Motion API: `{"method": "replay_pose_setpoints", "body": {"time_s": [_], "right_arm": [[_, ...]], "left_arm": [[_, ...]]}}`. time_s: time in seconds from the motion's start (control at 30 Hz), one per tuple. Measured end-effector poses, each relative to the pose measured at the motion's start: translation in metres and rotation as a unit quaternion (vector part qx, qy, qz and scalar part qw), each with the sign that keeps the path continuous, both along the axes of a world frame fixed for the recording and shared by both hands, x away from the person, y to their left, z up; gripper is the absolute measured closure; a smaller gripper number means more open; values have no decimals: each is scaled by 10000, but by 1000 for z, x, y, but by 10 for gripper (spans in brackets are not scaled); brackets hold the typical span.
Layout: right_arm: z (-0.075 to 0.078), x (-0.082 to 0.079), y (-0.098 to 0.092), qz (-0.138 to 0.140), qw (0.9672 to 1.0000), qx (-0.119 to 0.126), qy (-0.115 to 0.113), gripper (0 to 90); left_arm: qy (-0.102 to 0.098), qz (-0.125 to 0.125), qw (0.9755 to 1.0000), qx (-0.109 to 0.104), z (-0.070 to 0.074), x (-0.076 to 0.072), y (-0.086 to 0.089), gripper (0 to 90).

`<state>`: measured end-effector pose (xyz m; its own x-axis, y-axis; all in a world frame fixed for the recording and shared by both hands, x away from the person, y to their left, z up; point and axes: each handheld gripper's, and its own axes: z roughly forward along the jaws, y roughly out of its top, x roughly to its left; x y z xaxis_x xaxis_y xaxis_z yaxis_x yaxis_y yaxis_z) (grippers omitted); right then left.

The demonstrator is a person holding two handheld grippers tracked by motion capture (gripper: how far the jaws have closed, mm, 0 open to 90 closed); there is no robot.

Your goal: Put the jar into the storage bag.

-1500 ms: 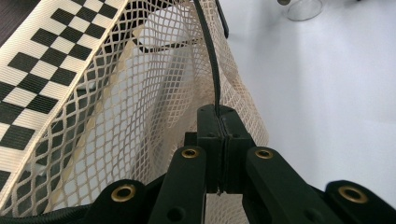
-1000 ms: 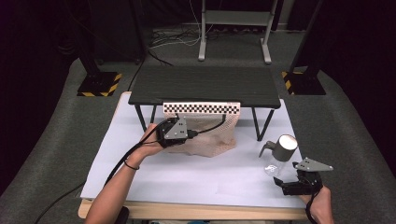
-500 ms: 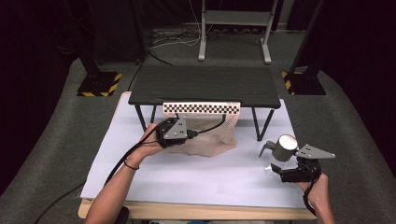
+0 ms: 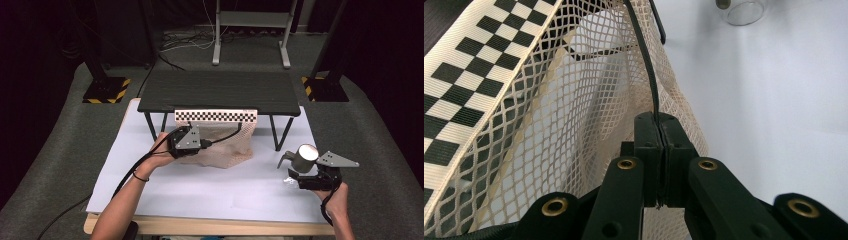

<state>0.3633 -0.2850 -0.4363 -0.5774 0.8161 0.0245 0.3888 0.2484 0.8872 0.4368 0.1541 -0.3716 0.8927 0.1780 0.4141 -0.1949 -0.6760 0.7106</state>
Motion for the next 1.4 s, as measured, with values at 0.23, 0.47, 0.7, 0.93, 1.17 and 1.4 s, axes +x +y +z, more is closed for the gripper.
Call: {"method": "replay_pose_setpoints", "body": {"time_s": [0.23,0.47,0.7,0.93,1.17,1.4], "right_arm": [[0,-4,1,-87,9998,-40,-169,296],[1,-7,6,-138,9995,-114,-271,300],[12,-14,13,-59,9991,-49,-410,301],[21,-17,23,11,9988,-110,-474,301],[29,-19,29,102,9987,21,-504,302],[37,-17,39,210,9983,97,-536,302]], "left_arm": [[-14,-13,10000,34,-1,0,0,877],[-19,-23,10000,40,-1,0,0,878],[-36,-19,10000,58,0,0,0,878],[-36,-21,10000,56,0,-1,-1,878],[-36,-30,10000,58,0,-1,-1,878],[-36,-30,10000,62,0,-1,-1,876]]}}
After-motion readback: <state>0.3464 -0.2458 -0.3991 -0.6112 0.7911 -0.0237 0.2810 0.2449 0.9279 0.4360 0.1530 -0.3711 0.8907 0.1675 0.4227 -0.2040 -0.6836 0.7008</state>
